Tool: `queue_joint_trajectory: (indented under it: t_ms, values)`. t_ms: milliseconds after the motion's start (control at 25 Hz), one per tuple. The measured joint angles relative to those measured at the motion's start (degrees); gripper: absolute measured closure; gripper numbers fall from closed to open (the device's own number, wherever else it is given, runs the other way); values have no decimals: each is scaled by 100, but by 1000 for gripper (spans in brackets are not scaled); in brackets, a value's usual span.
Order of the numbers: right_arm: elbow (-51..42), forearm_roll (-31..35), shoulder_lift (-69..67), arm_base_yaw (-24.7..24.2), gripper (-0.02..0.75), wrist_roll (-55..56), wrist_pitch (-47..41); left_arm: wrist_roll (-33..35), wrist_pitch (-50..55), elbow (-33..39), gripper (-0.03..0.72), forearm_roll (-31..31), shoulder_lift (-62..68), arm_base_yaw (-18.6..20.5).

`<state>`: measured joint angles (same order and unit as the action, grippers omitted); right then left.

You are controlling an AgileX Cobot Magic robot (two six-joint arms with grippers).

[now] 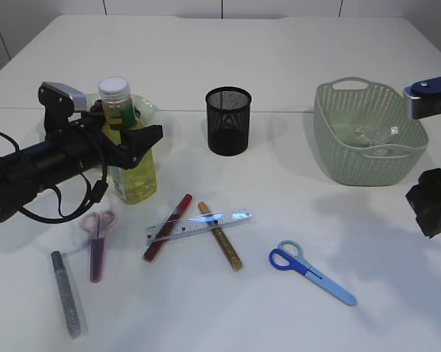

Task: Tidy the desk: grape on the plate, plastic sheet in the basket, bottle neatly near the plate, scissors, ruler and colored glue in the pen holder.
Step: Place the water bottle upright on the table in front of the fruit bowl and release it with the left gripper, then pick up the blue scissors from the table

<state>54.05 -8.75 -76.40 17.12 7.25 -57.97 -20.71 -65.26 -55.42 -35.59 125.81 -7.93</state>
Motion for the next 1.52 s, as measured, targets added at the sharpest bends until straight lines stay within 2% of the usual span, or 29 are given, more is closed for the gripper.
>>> queue_joint_trajectory:
  t_ms: [600, 920, 1040, 1200, 1520]
  values:
    - [0, -11, 0, 0, 249, 0, -11, 0, -10, 0, 71, 16, -1182, 0]
    - [0, -23, 0, 0, 248, 0, -11, -208, 81, 0, 143, 100, -1766, 10]
    - [0, -23, 0, 0, 248, 0, -11, -343, 328, 0, 198, 100, -1984, 20]
    - [0, -23, 0, 0, 248, 0, -11, -403, 1134, 0, 263, 100, -2312, 76]
    - [0, -23, 0, 0, 248, 0, -11, -658, 3788, 11, 274, 147, -3218, 77]
